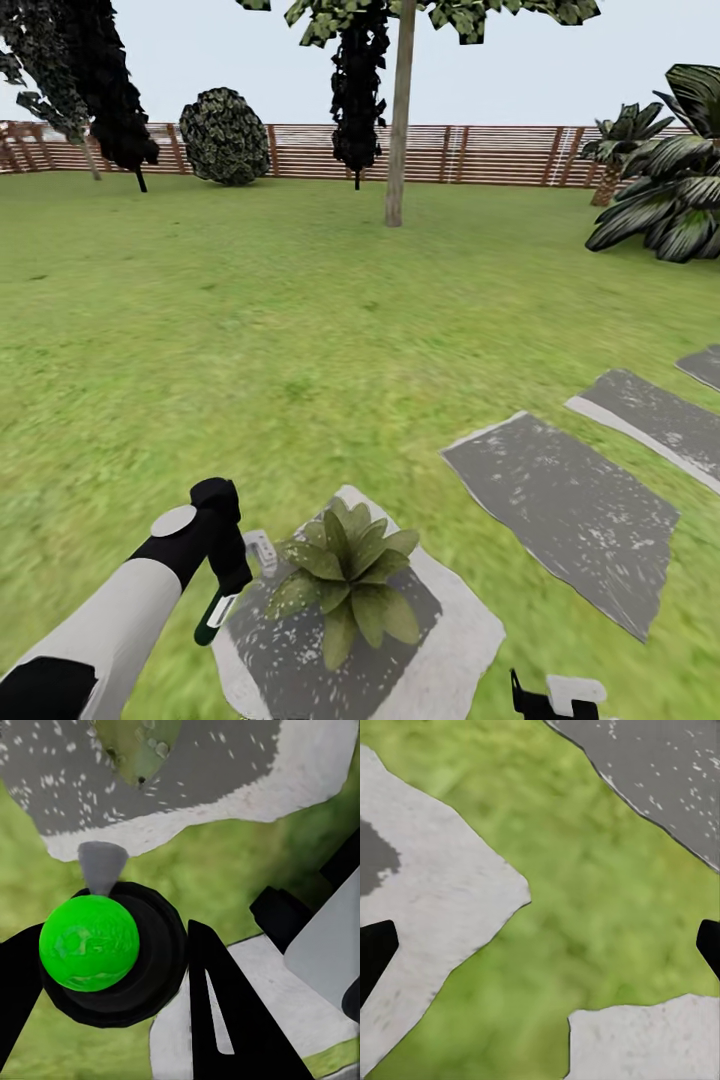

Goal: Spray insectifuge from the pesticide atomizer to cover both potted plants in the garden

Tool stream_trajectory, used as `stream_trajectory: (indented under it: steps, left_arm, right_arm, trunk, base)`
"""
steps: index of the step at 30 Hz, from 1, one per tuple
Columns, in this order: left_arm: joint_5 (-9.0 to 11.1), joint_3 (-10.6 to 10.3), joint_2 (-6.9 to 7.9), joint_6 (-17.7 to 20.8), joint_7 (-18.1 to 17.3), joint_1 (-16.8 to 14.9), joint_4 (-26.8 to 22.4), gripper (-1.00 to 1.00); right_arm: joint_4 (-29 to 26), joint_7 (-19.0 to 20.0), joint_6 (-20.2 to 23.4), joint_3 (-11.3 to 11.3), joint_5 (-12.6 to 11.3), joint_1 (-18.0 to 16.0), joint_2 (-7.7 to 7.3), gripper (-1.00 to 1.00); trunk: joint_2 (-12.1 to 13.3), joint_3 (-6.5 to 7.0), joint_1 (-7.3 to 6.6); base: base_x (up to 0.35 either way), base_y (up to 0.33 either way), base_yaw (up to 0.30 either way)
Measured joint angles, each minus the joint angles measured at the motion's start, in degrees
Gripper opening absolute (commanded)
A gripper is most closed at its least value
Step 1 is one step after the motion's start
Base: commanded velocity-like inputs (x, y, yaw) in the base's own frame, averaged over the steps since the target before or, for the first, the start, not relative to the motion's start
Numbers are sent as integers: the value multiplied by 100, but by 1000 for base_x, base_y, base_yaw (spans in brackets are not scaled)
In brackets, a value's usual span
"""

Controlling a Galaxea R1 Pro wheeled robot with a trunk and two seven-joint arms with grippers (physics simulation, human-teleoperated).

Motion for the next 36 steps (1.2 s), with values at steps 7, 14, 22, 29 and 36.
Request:
stream_trajectory:
  steps: [7, 14, 22, 29, 36]
  left_arm:
    - [4, 7, 24, 0, 361, 26, 57, -100]
    - [4, 6, -18, 6, 407, 15, 31, -100]
    - [3, 12, 51, 295, 409, 28, 26, -100]
    - [11, 139, 0, 312, 407, 27, 18, -100]
    - [13, 133, 57, 308, 418, 27, 45, -100]
  right_arm:
    - [6, 4, 0, -1, 0, 1, -30, 100]
    - [6, 1, 0, 0, 0, 1, -58, 100]
    - [3, -8, 0, 1, 0, 1, -78, 100]
    - [-9, -2, -1, 2, 1, -1, -56, 100]
    - [-9, -2, -2, 1, 1, -1, -48, 100]
  trunk:
    - [0, 0, 0]
    - [0, 0, 0]
    - [0, 0, 0]
    - [0, 0, 2]
    - [0, 0, 1]
  base:
    - [0, -1, 30]
    - [0, 0, 0]
    - [0, 0, 0]
    - [-81, -52, 184]
    - [-173, -202, 277]
